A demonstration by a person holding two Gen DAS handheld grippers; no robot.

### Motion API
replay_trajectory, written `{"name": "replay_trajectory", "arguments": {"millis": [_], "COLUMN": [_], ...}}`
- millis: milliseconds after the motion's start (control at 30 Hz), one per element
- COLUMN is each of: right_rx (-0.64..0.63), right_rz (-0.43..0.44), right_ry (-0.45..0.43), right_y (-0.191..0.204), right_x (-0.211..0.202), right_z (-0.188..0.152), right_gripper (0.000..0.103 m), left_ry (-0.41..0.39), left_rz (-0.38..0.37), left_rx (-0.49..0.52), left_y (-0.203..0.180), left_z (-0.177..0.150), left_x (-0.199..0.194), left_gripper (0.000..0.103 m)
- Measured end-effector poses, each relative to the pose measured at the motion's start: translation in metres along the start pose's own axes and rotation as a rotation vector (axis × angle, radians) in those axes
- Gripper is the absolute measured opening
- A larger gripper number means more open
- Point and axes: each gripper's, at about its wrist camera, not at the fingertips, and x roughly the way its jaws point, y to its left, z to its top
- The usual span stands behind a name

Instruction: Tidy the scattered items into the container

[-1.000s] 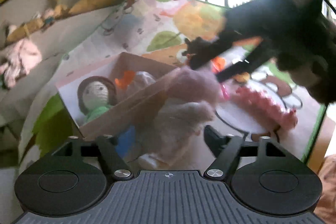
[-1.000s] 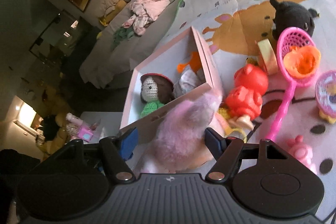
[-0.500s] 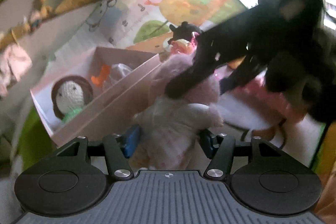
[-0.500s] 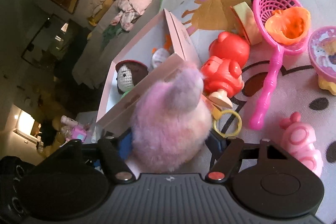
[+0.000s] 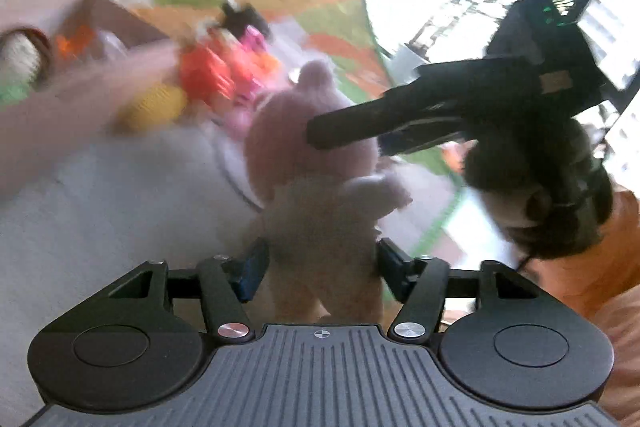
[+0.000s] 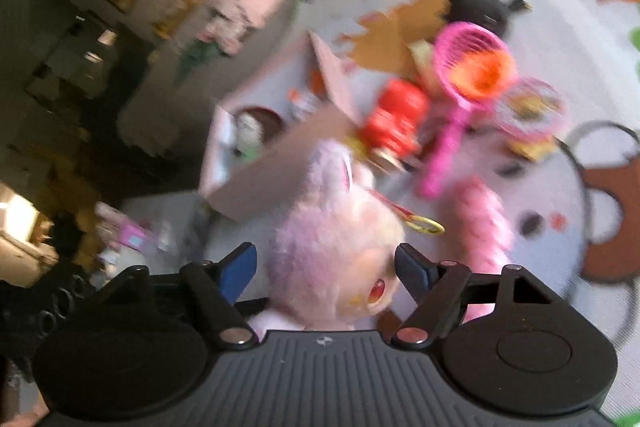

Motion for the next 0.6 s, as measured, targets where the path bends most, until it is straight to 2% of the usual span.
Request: {"name": "replay_trajectory", "arguments": {"millis": [100,200,267,367,467,600], "right_rx": [-0.037,-0.096,-0.131,-0.180,-0.193,-0.166], "right_rz": [0.026,-0.021,-0.057,-0.091,-0.071,-0.091], "right_ry": [-0.020,-0.050,-0.070,-0.129,-0.159,-0.172], "right_y": [0.009,0.017,0.021,0.028,0.030,0.022], "right_x": [0.006,0.012,0.014,0.013,0.022,0.059], "right_z": [0.005,0.003,0.002,0.009,0.032,0.069], "right_gripper": [0.080,0.081,0.081,0.081,0.081,0.081], "left_ry": [-0.061,-0.107,-0.108,-0.087,-0.072,-0.081], "left_rz": [0.103,0.251,0.325,0.351,0.358,0.342], "left_rx": [0.023,0.088,0.114,0.106,0.088,0.073], "left_y": [0.008,0.007,0.007,0.011,0.017,0.025], "left_z": [0.001,0.000,-0.002,-0.004,-0.004,-0.004], "left_x": [-0.017,-0.035,-0.039,-0.037,-0.029,-0.025], "left_gripper": [0.082,0.085,0.085,0.091,0.092,0.094]}}
